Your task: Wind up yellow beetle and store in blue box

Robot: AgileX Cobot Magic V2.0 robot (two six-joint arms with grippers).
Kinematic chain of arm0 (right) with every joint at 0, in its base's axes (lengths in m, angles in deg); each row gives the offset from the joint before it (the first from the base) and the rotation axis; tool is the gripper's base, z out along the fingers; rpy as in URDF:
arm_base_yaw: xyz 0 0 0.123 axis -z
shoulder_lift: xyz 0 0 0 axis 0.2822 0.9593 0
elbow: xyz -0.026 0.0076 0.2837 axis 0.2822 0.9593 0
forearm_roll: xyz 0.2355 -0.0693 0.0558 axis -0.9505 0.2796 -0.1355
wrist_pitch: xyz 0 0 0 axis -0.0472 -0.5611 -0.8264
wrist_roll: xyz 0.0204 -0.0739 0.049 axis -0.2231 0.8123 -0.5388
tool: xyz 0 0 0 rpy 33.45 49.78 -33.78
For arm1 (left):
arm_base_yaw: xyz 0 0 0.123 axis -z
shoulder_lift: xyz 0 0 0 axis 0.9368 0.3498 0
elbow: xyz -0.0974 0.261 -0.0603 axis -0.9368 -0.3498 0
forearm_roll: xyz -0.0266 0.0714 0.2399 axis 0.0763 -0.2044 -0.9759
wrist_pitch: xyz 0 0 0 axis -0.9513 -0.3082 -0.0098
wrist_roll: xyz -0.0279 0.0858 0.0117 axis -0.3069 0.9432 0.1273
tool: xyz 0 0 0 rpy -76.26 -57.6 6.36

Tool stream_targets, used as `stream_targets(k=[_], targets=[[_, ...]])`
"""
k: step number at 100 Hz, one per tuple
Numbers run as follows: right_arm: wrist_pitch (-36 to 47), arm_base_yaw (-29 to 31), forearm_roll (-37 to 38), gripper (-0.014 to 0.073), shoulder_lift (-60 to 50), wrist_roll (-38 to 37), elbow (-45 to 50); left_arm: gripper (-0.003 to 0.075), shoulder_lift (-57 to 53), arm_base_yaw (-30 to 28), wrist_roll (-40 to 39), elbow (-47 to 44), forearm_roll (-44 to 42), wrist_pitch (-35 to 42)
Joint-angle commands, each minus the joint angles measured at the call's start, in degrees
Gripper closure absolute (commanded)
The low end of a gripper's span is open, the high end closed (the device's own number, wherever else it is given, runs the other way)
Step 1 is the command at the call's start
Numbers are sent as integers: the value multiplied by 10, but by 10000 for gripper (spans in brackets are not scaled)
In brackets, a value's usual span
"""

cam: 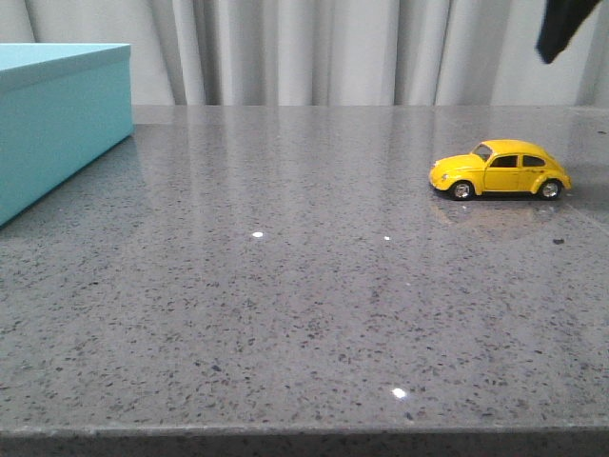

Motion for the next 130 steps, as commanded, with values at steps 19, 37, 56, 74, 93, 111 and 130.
stream_targets(k=[19, 37, 56, 74, 93, 111, 130], targets=[[-68, -15, -7, 64, 90, -34, -117, 335, 2, 1, -4, 22, 5, 45], [-82, -15, -22, 64, 130, -46, -135, 335, 2, 1, -4, 22, 5, 45], [-86, -15, -40, 64, 153, -46, -135, 335, 2, 1, -4, 22, 5, 45], [-87, -15, -40, 64, 166, -47, -135, 335, 2, 1, -4, 22, 5, 45], [-87, -15, -40, 64, 172, -47, -135, 335, 2, 1, -4, 22, 5, 45], [-90, -14, -40, 64, 177, -47, -134, 335, 2, 1, -4, 22, 5, 45], [-105, 1, -28, 64, 177, -47, -134, 335, 2, 1, -4, 22, 5, 45]])
